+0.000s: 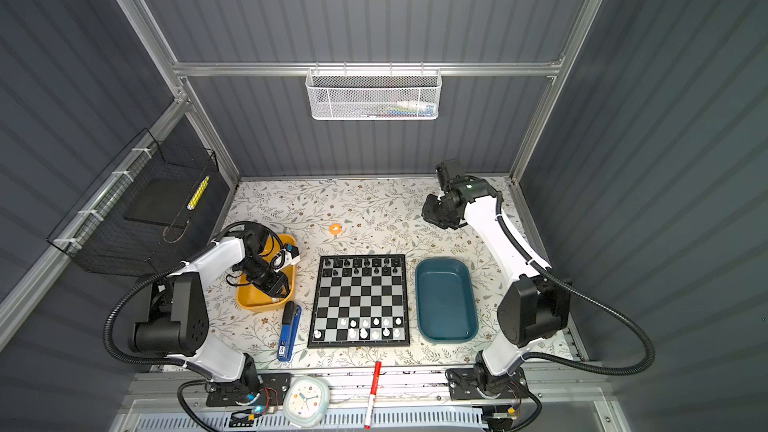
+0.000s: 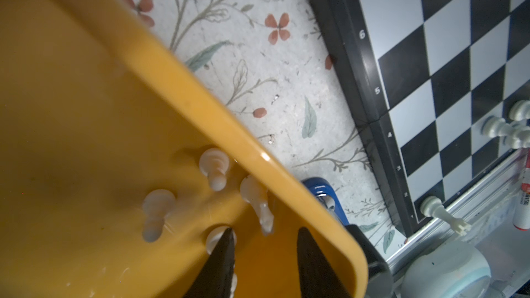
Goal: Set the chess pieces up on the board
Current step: 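Close the left gripper on a white piece in the yellow tub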
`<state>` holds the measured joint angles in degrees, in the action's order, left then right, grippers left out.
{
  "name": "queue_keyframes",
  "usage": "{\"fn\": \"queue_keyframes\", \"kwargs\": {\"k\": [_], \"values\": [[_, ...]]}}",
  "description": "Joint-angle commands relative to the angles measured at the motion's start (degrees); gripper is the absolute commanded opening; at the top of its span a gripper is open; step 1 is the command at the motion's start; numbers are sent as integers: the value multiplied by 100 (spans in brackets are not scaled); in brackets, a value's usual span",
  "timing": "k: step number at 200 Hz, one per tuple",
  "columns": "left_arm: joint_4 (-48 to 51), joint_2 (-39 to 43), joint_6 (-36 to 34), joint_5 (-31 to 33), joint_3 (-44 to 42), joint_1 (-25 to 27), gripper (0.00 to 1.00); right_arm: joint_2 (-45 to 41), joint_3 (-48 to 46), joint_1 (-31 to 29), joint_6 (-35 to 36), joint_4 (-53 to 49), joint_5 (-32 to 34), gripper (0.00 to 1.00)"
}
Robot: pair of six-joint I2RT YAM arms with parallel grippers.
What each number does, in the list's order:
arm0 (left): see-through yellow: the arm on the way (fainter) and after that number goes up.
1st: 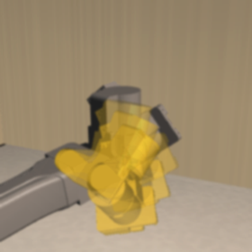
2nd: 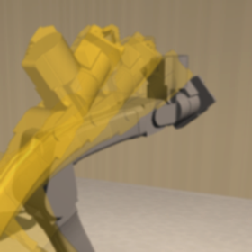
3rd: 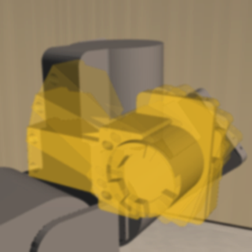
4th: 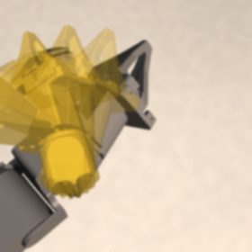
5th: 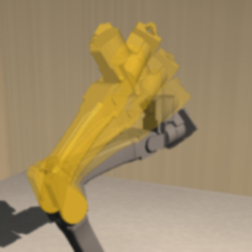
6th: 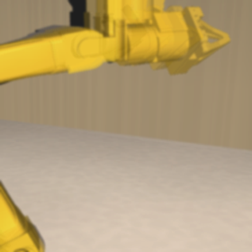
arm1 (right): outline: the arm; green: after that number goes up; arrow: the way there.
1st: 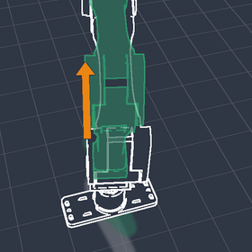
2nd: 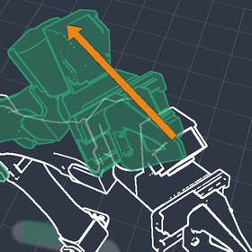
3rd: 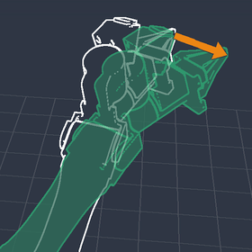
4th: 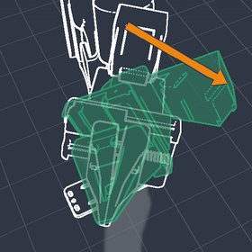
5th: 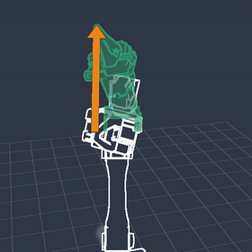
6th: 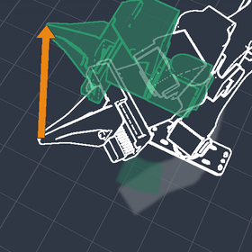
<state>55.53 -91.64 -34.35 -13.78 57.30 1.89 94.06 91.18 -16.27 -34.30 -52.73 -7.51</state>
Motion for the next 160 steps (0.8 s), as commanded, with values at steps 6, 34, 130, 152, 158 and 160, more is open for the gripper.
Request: {"fn": "queue_keyframes", "kwargs": {"k": [6, 34, 130, 152, 158, 160], "values": [[-32, -65, -65, -114, 62, 48, 38, 50, -3, -34, -3, 2, -49, 23], [-40, -74, -68, -103, 37, 94, 36, 95, 57, -41, 5, 14, -63, 23], [-90, -56, -68, -38, -78, 177, 33, 102, 102, -38, 20, 14, -65, 23], [-73, -56, -102, -21, -105, 180, 33, 112, 93, -43, 14, 20, -67, 23], [-64, -56, -113, -17, -114, 189, 33, 111, 93, -43, 20, 31, -65, 23], [-63, -56, -122, -10, -114, 189, 33, 117, 93, -43, 18, 29, -73, 23]]}}
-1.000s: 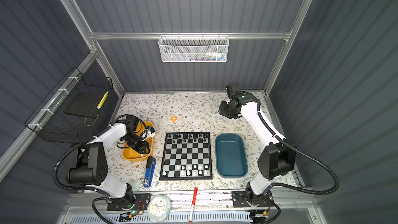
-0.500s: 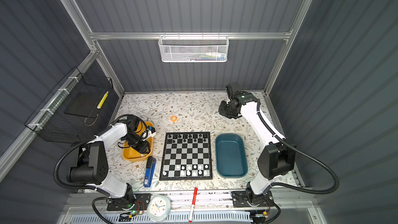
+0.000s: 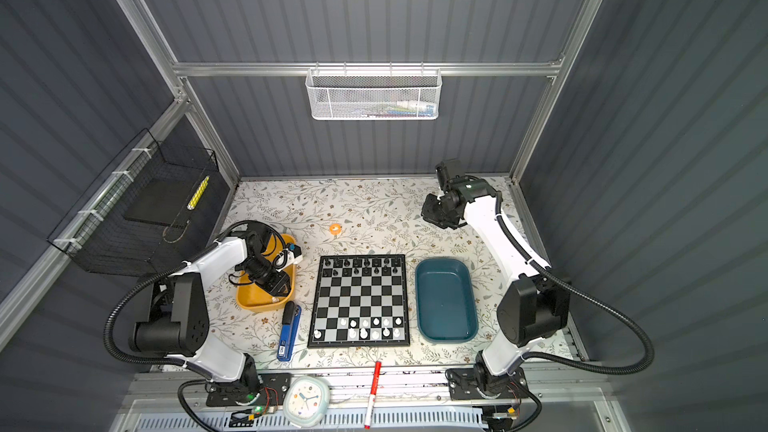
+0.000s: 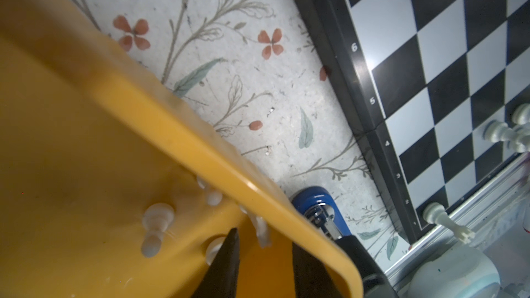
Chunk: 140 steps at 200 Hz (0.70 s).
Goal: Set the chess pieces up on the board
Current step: 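Close the left gripper on a white piece in the yellow tub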
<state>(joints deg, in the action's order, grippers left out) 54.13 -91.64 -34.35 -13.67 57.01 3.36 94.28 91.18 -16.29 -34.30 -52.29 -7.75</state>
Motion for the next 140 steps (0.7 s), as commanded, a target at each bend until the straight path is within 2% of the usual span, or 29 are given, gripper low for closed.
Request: {"fn": "queue_keyframes", "kwargs": {"k": [1, 140], "values": [[79, -56, -123, -21, -85, 42, 33, 97, 93, -40, 19, -7, -50, 23], [54, -161, -177, 119, 25, 104, 30, 155, 172, -40, 80, 39, -8, 23]]}}
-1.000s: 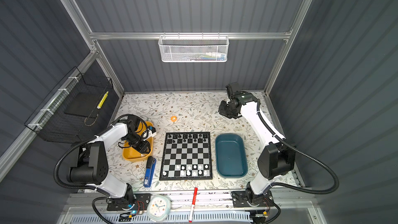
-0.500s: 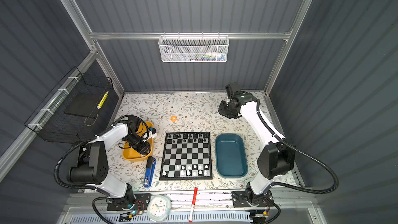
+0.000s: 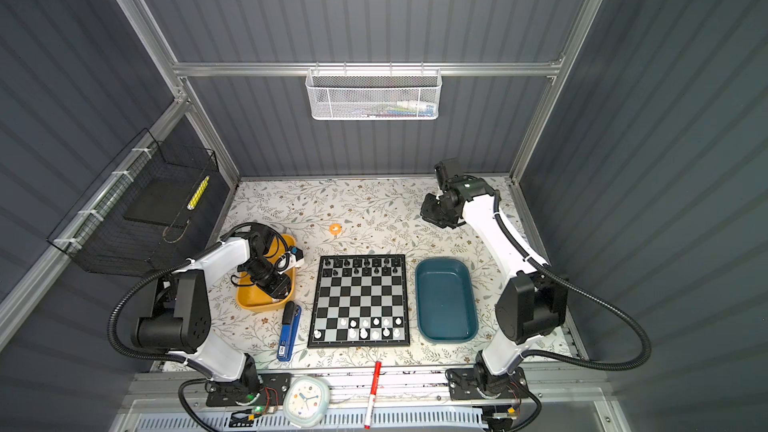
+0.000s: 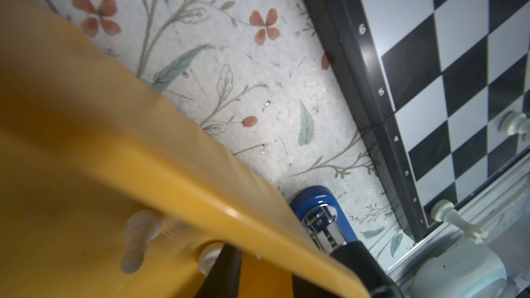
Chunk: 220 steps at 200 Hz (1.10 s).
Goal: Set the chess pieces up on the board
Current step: 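Close the left gripper on a white piece in the yellow tub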
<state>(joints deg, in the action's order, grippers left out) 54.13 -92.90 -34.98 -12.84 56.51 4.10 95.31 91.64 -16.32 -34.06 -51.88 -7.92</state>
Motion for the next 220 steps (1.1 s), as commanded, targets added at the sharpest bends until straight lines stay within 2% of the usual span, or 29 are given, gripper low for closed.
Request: {"fn": "queue_keyframes", "kwargs": {"k": [1, 144, 220], "values": [[49, -34, -110, 41, 68, 30, 30, 51, 127, -38, 52, 0, 10, 23], [23, -35, 1, 210, 237, 74, 18, 89, 100, -38, 97, 55, -50, 23], [93, 71, -17, 277, 263, 74, 7, 110, 45, -38, 99, 134, -91, 23]]}}
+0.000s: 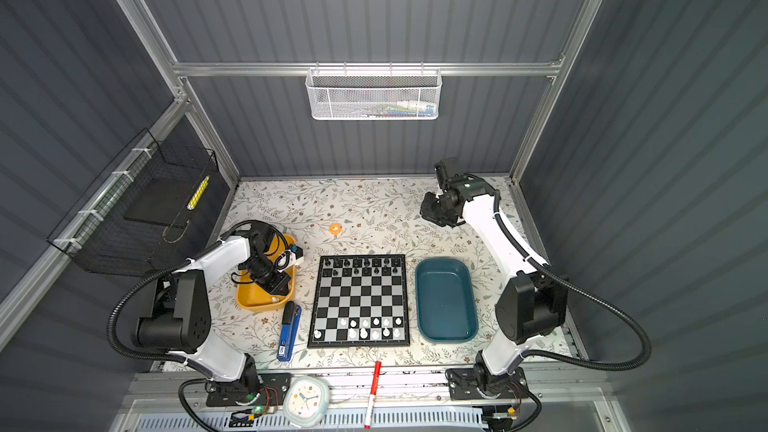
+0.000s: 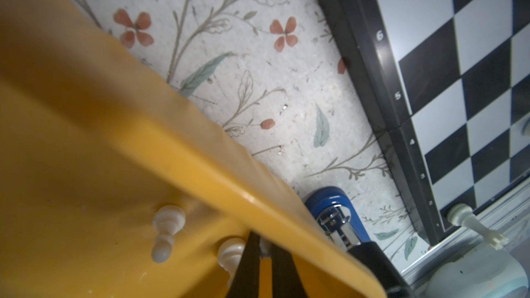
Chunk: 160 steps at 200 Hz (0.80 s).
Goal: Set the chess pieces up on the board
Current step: 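Close the left gripper on a white piece in the yellow tub, then lift the white piece out of the yellow tub with the left gripper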
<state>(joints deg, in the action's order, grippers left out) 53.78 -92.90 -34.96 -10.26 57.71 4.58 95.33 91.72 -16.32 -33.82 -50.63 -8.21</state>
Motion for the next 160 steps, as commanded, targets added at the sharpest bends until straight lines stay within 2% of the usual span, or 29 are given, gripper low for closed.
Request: {"fn": "queue_keyframes", "kwargs": {"k": [1, 160], "values": [[131, 71, -15, 22, 143, 30, 7, 108, 38, -38, 72, 9, -65, 23], [397, 415, -25, 279, 452, 25, 4, 178, 34, -34, 105, 80, -132, 23]]}}
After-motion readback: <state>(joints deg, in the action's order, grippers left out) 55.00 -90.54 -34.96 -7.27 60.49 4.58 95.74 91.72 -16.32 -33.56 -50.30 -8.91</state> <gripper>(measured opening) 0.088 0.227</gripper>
